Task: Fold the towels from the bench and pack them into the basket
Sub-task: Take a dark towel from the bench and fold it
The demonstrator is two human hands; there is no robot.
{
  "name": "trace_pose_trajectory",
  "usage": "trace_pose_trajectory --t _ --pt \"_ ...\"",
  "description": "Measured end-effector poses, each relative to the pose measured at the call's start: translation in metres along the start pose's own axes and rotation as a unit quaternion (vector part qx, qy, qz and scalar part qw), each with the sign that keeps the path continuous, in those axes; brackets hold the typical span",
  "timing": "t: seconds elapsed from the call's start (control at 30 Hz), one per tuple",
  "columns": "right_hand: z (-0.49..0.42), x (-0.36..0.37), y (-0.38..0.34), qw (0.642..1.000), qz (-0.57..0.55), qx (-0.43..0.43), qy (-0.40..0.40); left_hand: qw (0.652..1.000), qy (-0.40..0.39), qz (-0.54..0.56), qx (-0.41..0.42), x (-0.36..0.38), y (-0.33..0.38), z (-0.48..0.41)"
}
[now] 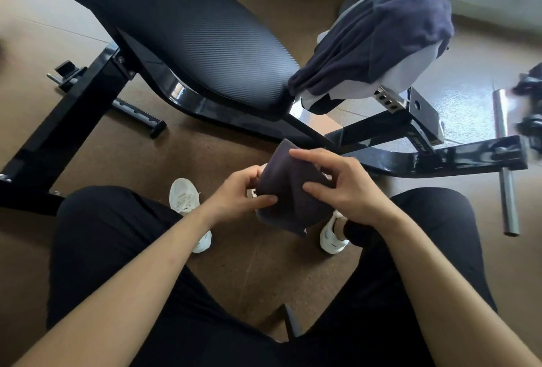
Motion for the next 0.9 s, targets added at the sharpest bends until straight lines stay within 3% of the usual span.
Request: trace_pose_trajectory --t 0.33,0.5,0.67,0.9 --pt "0.000 -0.045 0.041 0.986 0.115 0.050 0.107 0.995 0.009 -0.090 0.052 0.017 -0.008 0.011" --pt "-0.007 -0.073 0.053 0.972 0.105 0.083 0.191 0.991 0.010 -0.085 0.103 0.013 -0.007 0.009" --pt "-0.005 -0.082 0.070 0.964 0.074 0.132 0.217 0.988 -0.008 -0.115 0.106 0.010 -0.017 0.014" --pt "-0.001 -0.093 0.091 0.943 0.070 0.187 0.267 0.980 0.030 -0.151 0.125 0.003 -0.019 0.008"
Point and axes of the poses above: each hand's wrist, its own z-axis away from the middle knuckle, its own x-axis out of the palm, y = z × x, the point moved 7 cm from there along -z, towards the middle knuckle, and after that the axes turned 15 degrees about y, right-handed, at the moved point
